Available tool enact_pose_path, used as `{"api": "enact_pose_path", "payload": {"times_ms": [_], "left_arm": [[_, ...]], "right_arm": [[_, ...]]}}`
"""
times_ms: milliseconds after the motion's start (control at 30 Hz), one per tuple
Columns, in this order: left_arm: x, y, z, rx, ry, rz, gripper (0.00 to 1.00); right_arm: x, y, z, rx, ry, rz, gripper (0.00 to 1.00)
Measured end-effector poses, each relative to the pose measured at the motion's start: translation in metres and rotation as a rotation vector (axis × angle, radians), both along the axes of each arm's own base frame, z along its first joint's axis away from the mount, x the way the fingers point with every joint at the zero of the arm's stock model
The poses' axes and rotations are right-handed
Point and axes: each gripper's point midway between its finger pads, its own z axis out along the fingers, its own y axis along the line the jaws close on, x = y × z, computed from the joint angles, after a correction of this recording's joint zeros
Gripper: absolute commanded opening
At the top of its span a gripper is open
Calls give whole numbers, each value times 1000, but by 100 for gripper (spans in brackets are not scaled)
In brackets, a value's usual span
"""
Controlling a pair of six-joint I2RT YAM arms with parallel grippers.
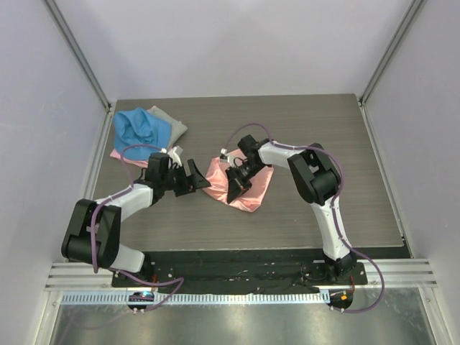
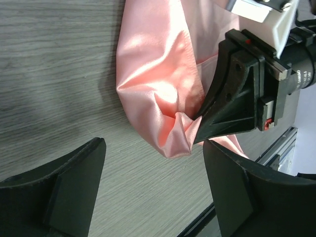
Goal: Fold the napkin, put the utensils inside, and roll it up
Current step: Roll the napkin with the utensil
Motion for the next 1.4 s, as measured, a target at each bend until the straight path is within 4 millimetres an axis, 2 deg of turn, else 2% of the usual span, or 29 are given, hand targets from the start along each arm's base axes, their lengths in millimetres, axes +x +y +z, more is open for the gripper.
{"api": "enact_pose_path", "payload": {"times_ms": [167,400,600,733,900,1000,1400], "left_arm": [[2,-3,3,-17,-31,-11,74],[0,-13,8,-62,-78,-59,74],[-9,-21,3,-73,-60,-98,71],[-11,-22,-2,-64,-53,-106,63],[-11,-20,-17,-38,-25,-103,59],[-10,-17,-23,-20,-16,-94,57],[-1,-19,-27,-7,-40,-97,40]], "right_arm": [[-2,-2,-1,13,49,-8,1],[-2,-3,-1,15,91,-21,1],[-2,-3,-1,16,104,-28,1],[-2,-3,-1,17,110,-29,1],[-2,-3,-2,16,111,-31,1],[-2,-3,-2,17,116,-31,1],[-2,-3,-2,18,135,-32,1]]}}
